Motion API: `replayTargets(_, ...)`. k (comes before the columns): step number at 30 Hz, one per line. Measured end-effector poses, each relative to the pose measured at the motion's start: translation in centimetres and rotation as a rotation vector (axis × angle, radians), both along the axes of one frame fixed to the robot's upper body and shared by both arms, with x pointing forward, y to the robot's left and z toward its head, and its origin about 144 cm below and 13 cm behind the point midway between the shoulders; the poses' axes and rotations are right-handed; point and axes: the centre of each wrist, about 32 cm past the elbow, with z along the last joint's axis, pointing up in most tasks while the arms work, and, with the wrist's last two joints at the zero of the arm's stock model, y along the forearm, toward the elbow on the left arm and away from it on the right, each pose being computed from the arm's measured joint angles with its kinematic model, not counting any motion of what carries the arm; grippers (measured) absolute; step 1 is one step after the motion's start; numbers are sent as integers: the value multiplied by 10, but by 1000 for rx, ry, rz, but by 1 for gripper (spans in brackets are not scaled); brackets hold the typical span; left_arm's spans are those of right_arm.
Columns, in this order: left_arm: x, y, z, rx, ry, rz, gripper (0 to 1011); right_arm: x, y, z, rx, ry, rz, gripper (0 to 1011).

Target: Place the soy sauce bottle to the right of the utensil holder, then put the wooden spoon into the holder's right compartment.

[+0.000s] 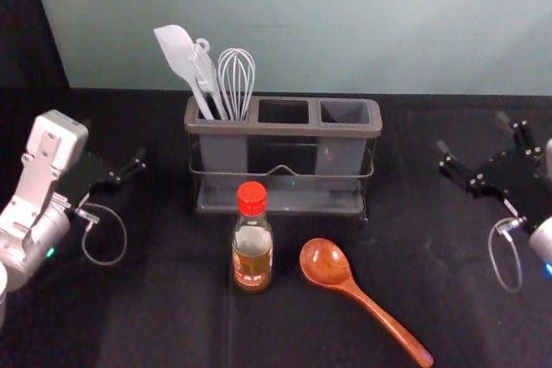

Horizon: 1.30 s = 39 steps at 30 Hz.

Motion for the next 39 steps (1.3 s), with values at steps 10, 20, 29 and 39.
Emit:
replayTargets(10,0,0,0,0,0,0,1005,-30,-3,2,96,-32,116,1000)
replayTargets(20,0,0,0,0,0,0,1005,-49,-6,5,156,-7,260,1000)
replayTargets(29,0,0,0,0,0,0,1005,-44,1,11,190,66,487,1000)
replayTargets(39,0,0,0,0,0,0,1005,-16,27,10,204,161,660,1000)
